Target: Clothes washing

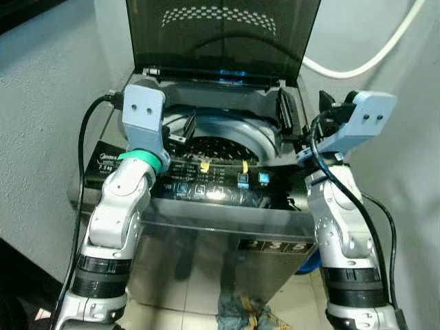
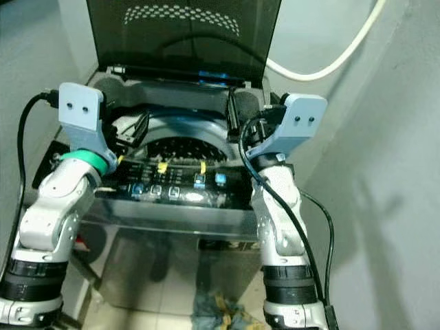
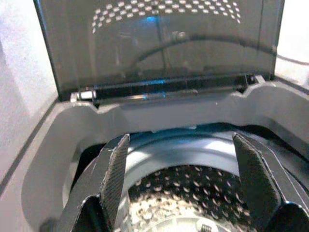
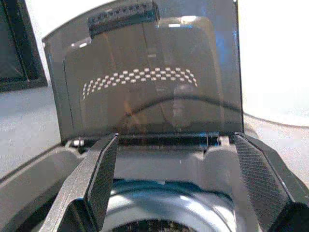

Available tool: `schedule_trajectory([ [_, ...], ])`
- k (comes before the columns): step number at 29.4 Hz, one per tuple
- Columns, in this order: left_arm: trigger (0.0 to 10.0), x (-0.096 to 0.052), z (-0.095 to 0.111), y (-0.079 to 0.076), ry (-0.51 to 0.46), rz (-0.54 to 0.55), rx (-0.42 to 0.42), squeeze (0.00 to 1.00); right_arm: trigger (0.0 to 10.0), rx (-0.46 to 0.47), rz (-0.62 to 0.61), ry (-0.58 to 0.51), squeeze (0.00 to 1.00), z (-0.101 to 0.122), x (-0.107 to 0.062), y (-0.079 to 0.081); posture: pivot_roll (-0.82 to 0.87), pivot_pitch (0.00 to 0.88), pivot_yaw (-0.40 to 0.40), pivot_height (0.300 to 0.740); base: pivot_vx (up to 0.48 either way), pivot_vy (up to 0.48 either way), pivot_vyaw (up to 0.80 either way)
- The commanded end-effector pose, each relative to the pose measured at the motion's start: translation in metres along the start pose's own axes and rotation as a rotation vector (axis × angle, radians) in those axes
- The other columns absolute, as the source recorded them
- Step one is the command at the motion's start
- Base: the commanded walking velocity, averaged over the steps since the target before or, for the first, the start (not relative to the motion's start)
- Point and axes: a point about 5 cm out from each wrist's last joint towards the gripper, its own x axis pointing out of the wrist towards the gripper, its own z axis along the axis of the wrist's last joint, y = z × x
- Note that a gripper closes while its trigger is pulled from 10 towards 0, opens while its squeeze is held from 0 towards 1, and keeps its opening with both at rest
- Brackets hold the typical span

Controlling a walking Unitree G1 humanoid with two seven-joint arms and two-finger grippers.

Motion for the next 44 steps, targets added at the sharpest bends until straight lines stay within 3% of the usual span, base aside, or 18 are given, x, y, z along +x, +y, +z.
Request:
schedule_trajectory([
  [1, 10.0, 0.000, -0.002, 0.001, 0.001, 0.005, -0.006, 0.00, 10.0, -0.002, -0.001, 0.010, 0.00, -0.001, -0.003, 0.001, 0.09, 0.041, 0.019, 0.740, -0.424, 0.000, 0.00],
  [12, 10.0, 0.000, -0.003, 0.000, 0.002, 0.011, -0.009, 0.00, 10.0, -0.047, 0.023, 0.031, 0.00, -0.003, -0.003, 0.004, 0.09, 0.043, 0.013, 0.740, -0.422, 0.000, 0.00],
  [15, 10.0, 0.000, -0.004, 0.000, 0.005, 0.018, -0.009, 0.00, 10.0, -0.111, 0.052, 0.048, 0.00, -0.006, -0.005, 0.005, 0.08, 0.040, 0.013, 0.740, -0.090, 0.000, 0.80],
  [22, 10.0, 0.001, -0.004, -0.002, 0.005, 0.013, -0.008, 0.00, 10.0, -0.143, 0.095, 0.060, 0.00, -0.008, -0.006, 0.009, 0.08, 0.040, 0.013, 0.740, 0.000, 0.000, 0.80],
  [26, 10.0, 0.000, -0.006, -0.004, 0.008, 0.007, -0.009, 0.00, 10.0, -0.200, 0.181, 0.089, 0.00, -0.015, -0.010, 0.015, 0.08, 0.035, 0.010, 0.740, 0.000, 0.000, 0.80],
  [30, 10.0, -0.005, -0.020, -0.011, 0.046, -0.015, 0.006, 0.00, 10.0, -0.220, 0.312, 0.187, 0.00, -0.037, -0.028, 0.022, 0.08, 0.028, 0.003, 0.740, 0.000, 0.000, 0.80],
  [36, 10.0, -0.015, -0.043, -0.019, 0.116, -0.037, 0.030, 0.00, 10.0, -0.227, 0.347, 0.293, 0.00, -0.060, -0.049, 0.015, 0.08, 0.027, 0.000, 0.740, 0.000, 0.000, 0.79],
  [39, 10.0, -0.025, -0.067, -0.024, 0.195, -0.047, 0.052, 0.00, 10.0, -0.229, 0.317, 0.406, 0.00, -0.085, -0.069, 0.001, 0.08, 0.031, -0.002, 0.740, 0.000, 0.000, 0.79],
  [42, 10.0, -0.028, -0.074, -0.024, 0.217, -0.047, 0.056, 0.00, 10.0, -0.230, 0.303, 0.435, 0.00, -0.091, -0.074, -0.004, 0.08, 0.031, -0.002, 0.740, 0.000, 0.000, 0.79],
  [44, 10.0, -0.042, -0.101, -0.018, 0.311, -0.029, 0.065, 0.00, 10.0, -0.214, 0.162, 0.550, 0.00, -0.114, -0.097, -0.028, 0.08, 0.034, -0.001, 0.740, 0.000, 0.000, 0.79],
])
